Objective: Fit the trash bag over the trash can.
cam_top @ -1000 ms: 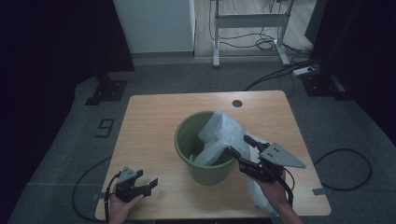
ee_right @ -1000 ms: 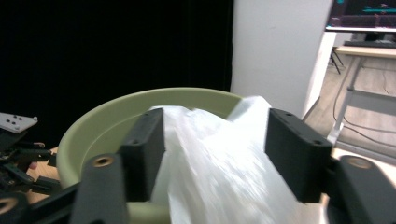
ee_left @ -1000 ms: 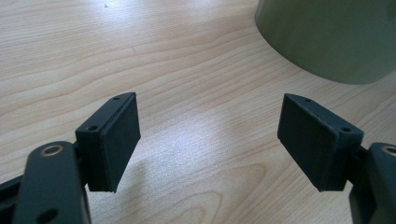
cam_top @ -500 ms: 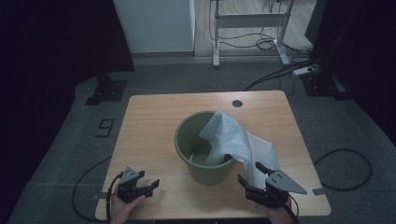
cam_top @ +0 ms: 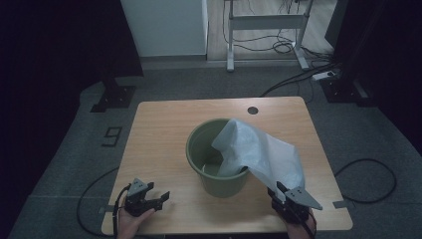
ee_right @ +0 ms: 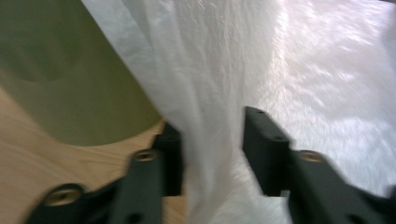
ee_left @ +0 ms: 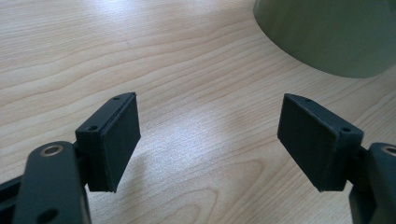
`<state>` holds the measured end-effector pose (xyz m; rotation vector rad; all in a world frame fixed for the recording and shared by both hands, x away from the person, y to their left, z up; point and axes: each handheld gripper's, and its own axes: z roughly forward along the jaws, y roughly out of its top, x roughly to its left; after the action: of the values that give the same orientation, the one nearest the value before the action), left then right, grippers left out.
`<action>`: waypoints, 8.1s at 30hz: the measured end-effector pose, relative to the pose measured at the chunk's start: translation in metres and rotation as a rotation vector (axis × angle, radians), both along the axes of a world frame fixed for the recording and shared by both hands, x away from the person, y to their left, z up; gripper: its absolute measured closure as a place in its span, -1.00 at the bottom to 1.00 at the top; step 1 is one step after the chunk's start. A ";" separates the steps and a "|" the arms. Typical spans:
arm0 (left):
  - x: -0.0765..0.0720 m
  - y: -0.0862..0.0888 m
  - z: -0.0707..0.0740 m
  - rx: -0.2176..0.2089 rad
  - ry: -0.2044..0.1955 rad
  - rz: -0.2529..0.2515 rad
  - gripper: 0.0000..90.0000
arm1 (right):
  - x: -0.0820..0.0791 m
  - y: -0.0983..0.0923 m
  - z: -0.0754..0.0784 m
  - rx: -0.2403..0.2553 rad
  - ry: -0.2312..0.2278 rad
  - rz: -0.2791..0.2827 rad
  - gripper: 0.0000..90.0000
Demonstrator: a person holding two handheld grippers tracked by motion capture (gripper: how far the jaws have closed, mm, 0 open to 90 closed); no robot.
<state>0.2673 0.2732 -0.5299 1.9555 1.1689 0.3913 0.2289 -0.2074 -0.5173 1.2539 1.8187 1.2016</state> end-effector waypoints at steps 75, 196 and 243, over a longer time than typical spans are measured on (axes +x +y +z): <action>-0.038 -0.144 0.159 -0.152 -0.390 -0.050 -0.60 | 0.053 0.087 0.176 0.063 -0.275 0.311 0.95; -0.024 -0.155 0.173 -0.160 -0.377 -0.232 -0.38 | 0.018 0.033 0.182 0.181 -0.492 0.127 0.96; -0.012 -0.125 0.189 -0.290 -0.443 -0.146 1.00 | 0.017 0.075 0.151 0.098 -0.326 0.237 0.08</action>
<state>0.2555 0.1487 -0.3405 1.5847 0.7463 0.5151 0.2458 -0.1320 -0.3666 0.8465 1.7127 1.5412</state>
